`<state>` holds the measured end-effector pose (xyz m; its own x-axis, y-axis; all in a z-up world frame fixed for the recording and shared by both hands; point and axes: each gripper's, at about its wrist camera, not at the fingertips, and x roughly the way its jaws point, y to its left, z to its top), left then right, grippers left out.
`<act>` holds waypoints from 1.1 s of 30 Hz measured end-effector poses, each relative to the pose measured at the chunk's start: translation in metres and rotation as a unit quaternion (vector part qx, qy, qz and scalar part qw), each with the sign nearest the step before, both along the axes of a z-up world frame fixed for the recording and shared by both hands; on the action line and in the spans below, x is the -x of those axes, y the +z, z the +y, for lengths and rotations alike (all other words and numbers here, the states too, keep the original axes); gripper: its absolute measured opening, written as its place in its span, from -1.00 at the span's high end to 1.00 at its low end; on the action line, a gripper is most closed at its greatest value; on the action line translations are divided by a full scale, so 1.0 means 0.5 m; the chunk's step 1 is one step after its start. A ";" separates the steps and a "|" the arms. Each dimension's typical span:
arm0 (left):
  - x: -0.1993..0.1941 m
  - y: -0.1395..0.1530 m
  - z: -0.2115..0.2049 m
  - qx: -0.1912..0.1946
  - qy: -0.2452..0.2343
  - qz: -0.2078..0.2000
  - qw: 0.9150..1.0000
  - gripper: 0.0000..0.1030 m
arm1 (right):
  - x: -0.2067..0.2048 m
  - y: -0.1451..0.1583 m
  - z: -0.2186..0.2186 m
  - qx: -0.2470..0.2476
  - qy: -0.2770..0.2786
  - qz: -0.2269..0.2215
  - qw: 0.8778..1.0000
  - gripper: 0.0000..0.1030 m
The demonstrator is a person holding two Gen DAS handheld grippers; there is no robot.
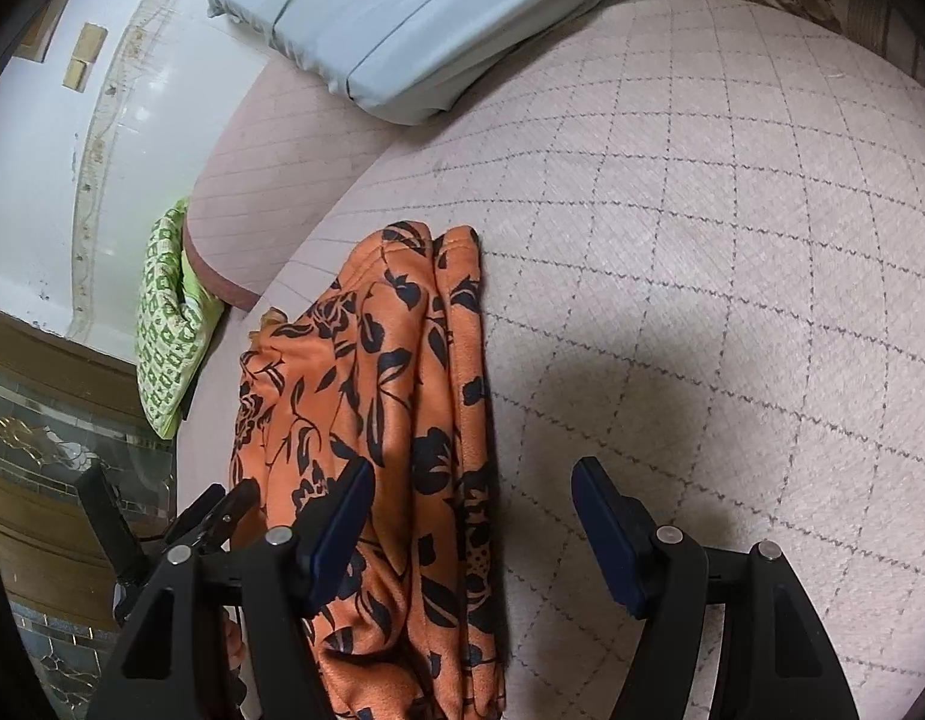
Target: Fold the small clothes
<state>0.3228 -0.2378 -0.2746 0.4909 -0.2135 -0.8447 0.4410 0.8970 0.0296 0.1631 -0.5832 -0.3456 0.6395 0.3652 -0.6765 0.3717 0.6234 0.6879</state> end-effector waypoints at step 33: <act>-0.032 -0.062 -0.018 0.157 -0.110 0.193 0.962 -1.00 | -0.050 -0.067 0.003 -0.139 0.038 -0.024 0.989 -0.50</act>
<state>0.3390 -0.2468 -0.3056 0.0671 -0.5509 -0.8319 0.5449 0.7187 -0.4320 0.1882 -0.5815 -0.3792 0.6318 0.5810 -0.5130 0.2940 0.4327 0.8522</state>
